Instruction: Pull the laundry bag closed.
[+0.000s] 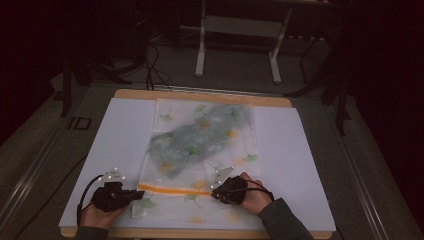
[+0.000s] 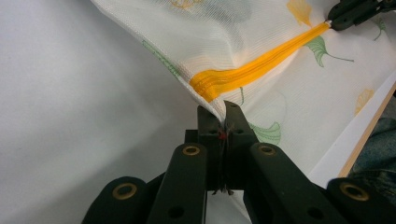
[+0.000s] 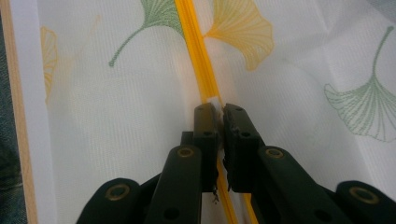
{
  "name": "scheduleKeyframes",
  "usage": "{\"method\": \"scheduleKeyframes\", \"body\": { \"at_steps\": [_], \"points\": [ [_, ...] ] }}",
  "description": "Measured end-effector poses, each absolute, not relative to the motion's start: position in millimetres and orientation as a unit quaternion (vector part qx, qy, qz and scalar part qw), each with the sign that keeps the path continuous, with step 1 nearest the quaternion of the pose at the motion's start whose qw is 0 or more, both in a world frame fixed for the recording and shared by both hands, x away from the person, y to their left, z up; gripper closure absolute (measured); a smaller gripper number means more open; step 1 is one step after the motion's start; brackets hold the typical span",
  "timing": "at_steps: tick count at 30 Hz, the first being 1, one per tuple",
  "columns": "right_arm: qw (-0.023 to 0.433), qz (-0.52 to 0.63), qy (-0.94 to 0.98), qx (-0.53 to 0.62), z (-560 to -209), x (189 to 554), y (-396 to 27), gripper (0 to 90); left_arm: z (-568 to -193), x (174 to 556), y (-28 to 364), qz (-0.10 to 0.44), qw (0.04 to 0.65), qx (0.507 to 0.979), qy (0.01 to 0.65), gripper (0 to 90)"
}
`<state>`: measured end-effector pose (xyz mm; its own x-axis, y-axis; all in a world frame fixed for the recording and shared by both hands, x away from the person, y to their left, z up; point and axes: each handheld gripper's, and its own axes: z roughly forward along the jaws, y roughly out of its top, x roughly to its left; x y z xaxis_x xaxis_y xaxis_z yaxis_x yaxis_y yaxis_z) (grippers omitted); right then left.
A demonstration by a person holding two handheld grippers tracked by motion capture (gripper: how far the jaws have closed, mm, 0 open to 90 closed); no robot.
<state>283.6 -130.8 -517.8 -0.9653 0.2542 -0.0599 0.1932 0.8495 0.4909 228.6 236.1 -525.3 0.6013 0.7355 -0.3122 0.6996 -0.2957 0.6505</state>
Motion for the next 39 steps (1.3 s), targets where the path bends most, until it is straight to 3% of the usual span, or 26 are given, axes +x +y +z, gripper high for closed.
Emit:
{"method": "scheduleKeyframes", "body": {
  "at_steps": [39],
  "points": [
    [0.064,0.232,0.962,0.131,-515,285,-156,84.7,-525,228,237,0.023,0.391,0.805,0.446,88.4]
  ]
}}
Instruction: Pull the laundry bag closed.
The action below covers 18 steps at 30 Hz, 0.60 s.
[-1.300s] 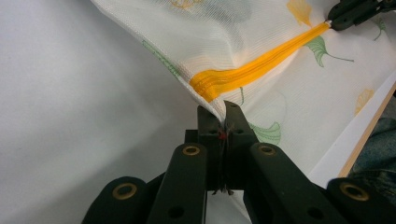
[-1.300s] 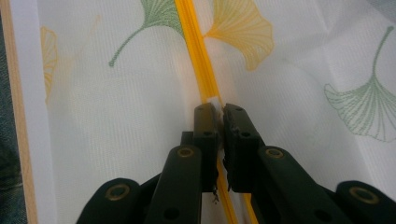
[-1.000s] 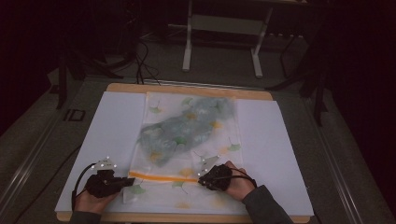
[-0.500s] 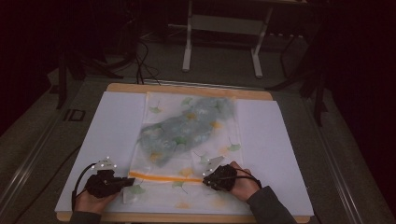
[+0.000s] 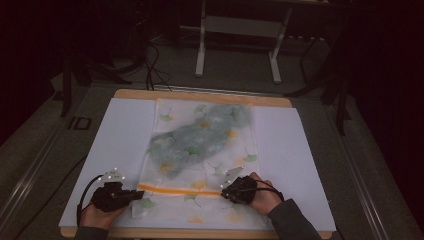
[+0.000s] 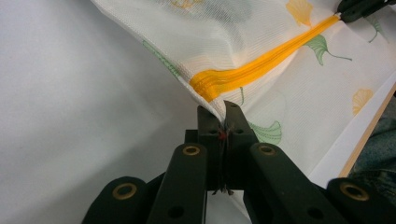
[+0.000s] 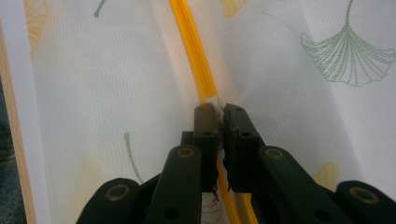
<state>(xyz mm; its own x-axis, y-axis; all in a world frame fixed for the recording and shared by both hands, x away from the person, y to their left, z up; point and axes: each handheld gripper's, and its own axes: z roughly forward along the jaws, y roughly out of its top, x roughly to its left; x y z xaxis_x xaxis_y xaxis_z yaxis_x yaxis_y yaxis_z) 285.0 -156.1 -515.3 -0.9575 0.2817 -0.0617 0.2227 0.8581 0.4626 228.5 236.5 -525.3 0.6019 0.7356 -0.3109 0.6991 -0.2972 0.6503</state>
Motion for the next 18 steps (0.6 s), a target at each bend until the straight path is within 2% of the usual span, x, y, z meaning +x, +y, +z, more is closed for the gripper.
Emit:
{"method": "scheduleKeyframes", "body": {
  "at_steps": [18],
  "points": [
    [0.063,0.224,0.963,0.136,-514,286,-167,84.7,-525,229,237,0.024,0.389,0.805,0.447,88.4]
  ]
}}
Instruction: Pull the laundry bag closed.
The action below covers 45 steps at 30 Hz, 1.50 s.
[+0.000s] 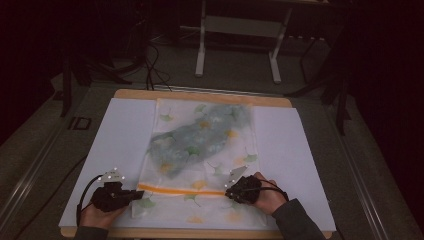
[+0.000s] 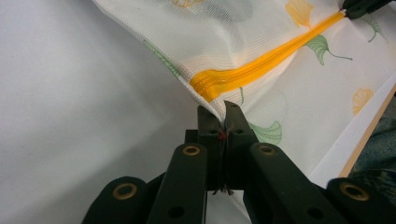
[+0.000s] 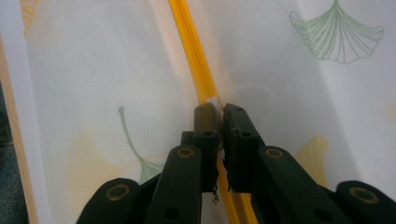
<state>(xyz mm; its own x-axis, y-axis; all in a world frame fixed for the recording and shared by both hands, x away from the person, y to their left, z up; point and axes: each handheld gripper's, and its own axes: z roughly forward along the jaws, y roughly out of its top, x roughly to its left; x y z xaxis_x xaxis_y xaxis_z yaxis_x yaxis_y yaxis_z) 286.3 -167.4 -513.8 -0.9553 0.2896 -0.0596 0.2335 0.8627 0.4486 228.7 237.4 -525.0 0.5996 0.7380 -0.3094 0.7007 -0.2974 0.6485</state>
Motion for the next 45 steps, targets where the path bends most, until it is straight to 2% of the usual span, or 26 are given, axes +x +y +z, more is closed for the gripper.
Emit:
{"method": "scheduleKeyframes", "body": {
  "at_steps": [45],
  "points": [
    [0.066,0.204,0.965,0.153,-511,289,-197,84.7,-525,229,238,0.024,0.389,0.803,0.450,88.4]
  ]
}}
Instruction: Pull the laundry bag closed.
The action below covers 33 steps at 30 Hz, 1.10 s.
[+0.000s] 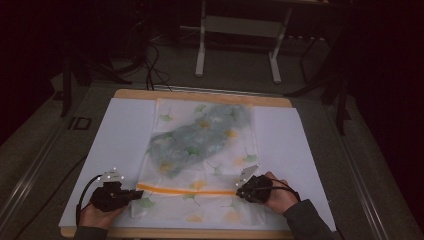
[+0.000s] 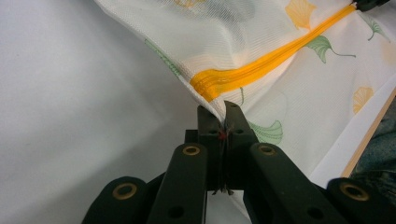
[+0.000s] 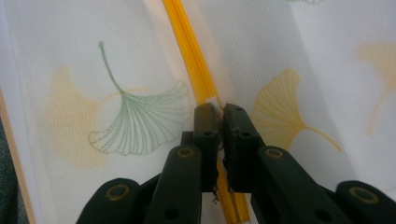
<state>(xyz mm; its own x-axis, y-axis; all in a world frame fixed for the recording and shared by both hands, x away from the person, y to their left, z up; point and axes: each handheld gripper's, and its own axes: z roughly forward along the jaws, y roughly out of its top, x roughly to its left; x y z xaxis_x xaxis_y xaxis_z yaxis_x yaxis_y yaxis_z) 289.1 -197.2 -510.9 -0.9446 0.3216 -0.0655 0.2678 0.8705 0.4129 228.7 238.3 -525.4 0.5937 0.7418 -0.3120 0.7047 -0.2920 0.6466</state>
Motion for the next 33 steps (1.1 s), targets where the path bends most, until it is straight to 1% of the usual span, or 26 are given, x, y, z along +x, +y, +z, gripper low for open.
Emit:
{"method": "scheduleKeyframes", "body": {
  "at_steps": [33],
  "points": [
    [0.069,0.180,0.967,0.165,-506,287,-220,84.7,-526,229,238,0.021,0.389,0.804,0.449,88.4]
  ]
}}
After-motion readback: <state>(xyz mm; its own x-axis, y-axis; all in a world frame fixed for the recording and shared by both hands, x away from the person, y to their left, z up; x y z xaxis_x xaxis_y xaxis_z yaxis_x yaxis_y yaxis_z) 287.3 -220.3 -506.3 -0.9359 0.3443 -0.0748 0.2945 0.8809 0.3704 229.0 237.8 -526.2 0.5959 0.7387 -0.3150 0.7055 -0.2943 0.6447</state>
